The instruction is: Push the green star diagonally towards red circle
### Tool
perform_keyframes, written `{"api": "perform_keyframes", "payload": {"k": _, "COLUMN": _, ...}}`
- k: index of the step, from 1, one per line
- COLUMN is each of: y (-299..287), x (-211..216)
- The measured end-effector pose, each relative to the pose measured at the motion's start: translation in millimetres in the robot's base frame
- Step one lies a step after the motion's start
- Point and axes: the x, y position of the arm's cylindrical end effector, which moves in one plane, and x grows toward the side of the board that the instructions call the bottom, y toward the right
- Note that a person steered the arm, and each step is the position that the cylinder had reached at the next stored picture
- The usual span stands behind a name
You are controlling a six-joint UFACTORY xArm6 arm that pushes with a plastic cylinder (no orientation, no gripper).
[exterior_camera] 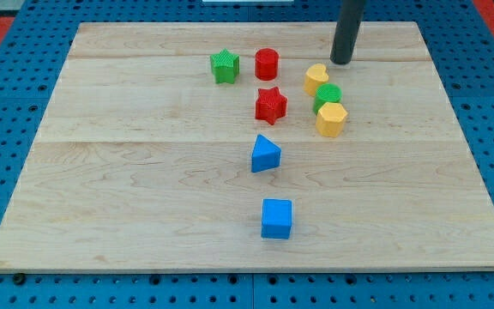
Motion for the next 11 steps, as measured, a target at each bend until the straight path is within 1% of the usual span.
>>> {"api": "perform_keyframes", "payload": {"k": 1, "y": -34, "x": -51}}
{"api": "perform_keyframes", "payload": {"k": 2, "y": -118, "x": -65}}
{"api": "perform_keyframes", "payload": {"k": 3, "y": -212, "x": -53}}
{"api": "perform_keyframes", "payload": {"k": 4, "y": -267, "x": 21}}
{"api": "perform_keyframes", "payload": {"k": 5, "y": -267, "x": 97}}
{"api": "perform_keyframes", "payload": {"k": 6, "y": -223, "x": 103}}
{"api": "perform_keyframes", "payload": {"k": 7, "y": -172, "x": 78}}
{"api": "perform_keyframes", "payload": {"k": 8, "y": -163, "x": 38}}
{"api": "perform_keyframes", "payload": {"k": 9, "y": -177, "x": 22}}
{"api": "perform_keyframes", "payload": {"k": 10, "y": -194, "x": 14}}
{"api": "perform_keyframes", "payload": {"k": 11, "y": -234, "x": 8}}
